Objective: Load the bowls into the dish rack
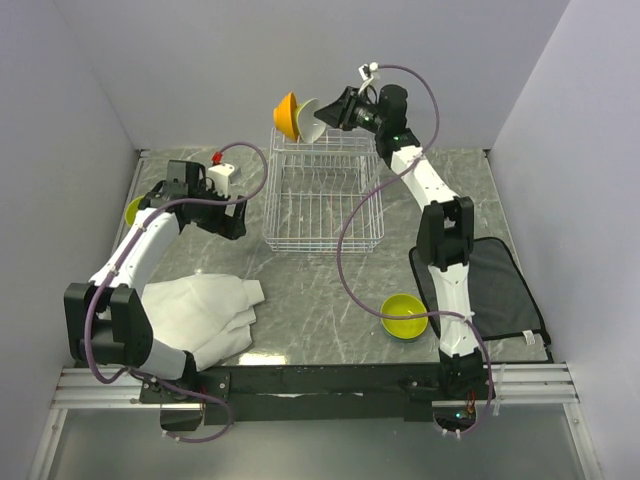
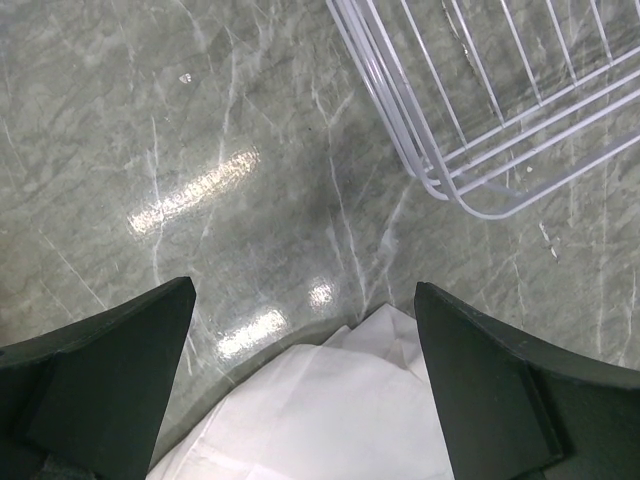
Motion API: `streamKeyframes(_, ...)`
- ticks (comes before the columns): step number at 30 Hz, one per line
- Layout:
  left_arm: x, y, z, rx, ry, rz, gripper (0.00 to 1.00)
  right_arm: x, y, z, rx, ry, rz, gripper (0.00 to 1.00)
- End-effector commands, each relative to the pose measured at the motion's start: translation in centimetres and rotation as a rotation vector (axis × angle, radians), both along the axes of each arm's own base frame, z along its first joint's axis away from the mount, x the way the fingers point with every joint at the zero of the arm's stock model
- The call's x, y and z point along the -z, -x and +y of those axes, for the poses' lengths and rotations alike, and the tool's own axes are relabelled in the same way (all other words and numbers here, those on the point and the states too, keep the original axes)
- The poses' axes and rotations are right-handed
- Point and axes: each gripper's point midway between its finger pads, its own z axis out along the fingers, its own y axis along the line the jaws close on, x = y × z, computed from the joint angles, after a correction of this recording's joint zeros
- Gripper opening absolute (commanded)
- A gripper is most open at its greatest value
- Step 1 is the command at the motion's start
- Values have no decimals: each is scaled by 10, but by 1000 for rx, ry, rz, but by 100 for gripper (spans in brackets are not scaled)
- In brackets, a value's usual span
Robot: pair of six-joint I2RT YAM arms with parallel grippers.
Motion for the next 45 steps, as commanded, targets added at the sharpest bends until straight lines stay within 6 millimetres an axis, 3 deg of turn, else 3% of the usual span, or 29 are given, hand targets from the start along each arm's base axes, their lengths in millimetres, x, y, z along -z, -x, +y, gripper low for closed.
streamKeyframes(1,-16,-19,-4,-1,16,-68,99,-88,0,-26,164,97,-251,39)
streamKeyframes(4,-15,-23,-4,-8,13,-73,99,-76,-12,-30,222,202,-294,36)
streamKeyframes(8,-16,-26,-3,-12,8,-80,99,-70,-14,-16,249,317,-369,30)
streamKeyframes(10,-17,-28,-3,-15,6,-83,99,-69,-19,-19,303,362,-384,29)
streamKeyframes(16,-17,-28,0,-21,-4,-85,99,-62,-26,-17,309,388,-406,25)
streamKeyframes(24,-16,-33,1,-27,-16,-83,99,-43,-37,-15,328,407,-407,32)
streamKeyframes(27,-14,-33,2,-27,-21,-80,99,-36,-41,-10,325,397,-411,37)
streamKeyframes(29,-15,-33,3,-28,-27,-78,99,-38,-45,-20,364,373,-374,44)
streamKeyframes(32,-18,-32,3,-24,-33,-81,99,-50,-39,-43,368,227,-227,44)
streamKeyframes(33,-18,-32,4,-22,-39,-79,99,-60,-29,-39,313,136,-189,44)
streamKeyframes(35,-16,-31,4,-24,-38,-77,99,-60,-13,-41,268,92,-122,44)
streamKeyframes(37,-14,-31,4,-26,-31,-79,99,-68,5,-33,197,11,-50,46)
streamKeyframes(42,-6,-29,-1,-22,-3,-56,99,-83,23,-18,141,-219,179,50)
streamKeyframes(45,-4,-30,0,-38,-1,-53,99,-94,33,-3,120,-240,189,52)
